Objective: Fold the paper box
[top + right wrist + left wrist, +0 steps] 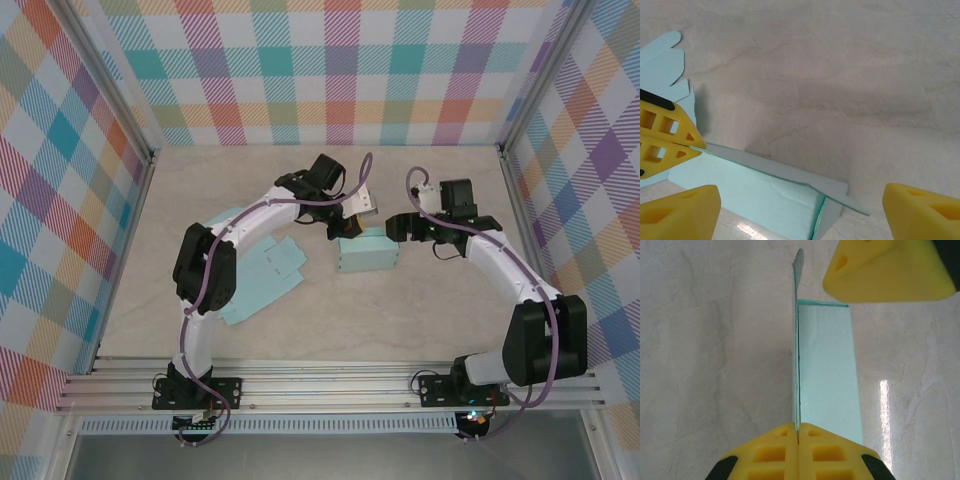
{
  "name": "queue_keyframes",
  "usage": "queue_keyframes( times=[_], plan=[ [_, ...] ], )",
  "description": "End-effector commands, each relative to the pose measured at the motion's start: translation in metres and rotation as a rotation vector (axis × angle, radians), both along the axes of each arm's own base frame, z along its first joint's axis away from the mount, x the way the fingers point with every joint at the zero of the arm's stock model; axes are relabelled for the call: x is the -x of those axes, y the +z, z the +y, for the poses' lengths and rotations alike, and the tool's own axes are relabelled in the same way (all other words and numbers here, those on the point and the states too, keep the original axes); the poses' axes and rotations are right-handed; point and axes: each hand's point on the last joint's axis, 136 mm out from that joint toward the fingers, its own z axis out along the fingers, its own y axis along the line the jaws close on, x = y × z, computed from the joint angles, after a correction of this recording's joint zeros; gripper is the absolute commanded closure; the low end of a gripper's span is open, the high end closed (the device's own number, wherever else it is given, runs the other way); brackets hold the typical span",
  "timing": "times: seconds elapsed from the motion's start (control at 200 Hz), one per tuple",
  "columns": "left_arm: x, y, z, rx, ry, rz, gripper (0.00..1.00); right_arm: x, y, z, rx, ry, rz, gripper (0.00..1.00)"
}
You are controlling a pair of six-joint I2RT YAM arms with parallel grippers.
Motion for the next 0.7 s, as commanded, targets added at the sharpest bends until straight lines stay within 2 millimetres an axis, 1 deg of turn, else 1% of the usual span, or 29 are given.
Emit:
queue_keyframes(
  times=[0.0,0.14,0.235,0.365,0.47,0.545,0.625,0.695],
  plan=[
    [0.009,-0.027,0.013,-0.088,-0.003,0.071,1.0,-0.004,0.008,0.012,-0.02,0.081,-0.045,0.19],
    [0.007,-0.026,0.014,-0.09,0.01,0.07,1.0,0.001,0.002,0.013,-0.028,0.085,-0.02,0.24],
    [0.004,-0.026,0.013,-0.091,0.025,0.062,1.0,0.006,0.001,0.014,-0.041,0.087,-0.011,0.33],
    [0.001,-0.025,0.013,-0.084,0.045,0.049,1.0,0.012,0.002,0.014,-0.053,0.085,-0.005,0.49],
    [-0.001,-0.025,0.013,-0.085,0.057,0.038,1.0,0.014,0.001,0.014,-0.057,0.084,0.004,0.58],
    [-0.004,-0.026,0.012,-0.088,0.067,0.03,1.0,0.016,0.001,0.015,-0.059,0.083,0.012,0.64],
    [-0.004,-0.026,0.012,-0.091,0.073,0.021,1.0,0.016,0.0,0.014,-0.05,0.07,0.017,0.67],
    [-0.005,-0.027,0.011,-0.095,0.076,0.008,1.0,0.017,-0.003,0.014,-0.042,0.059,0.027,0.74]
  ],
)
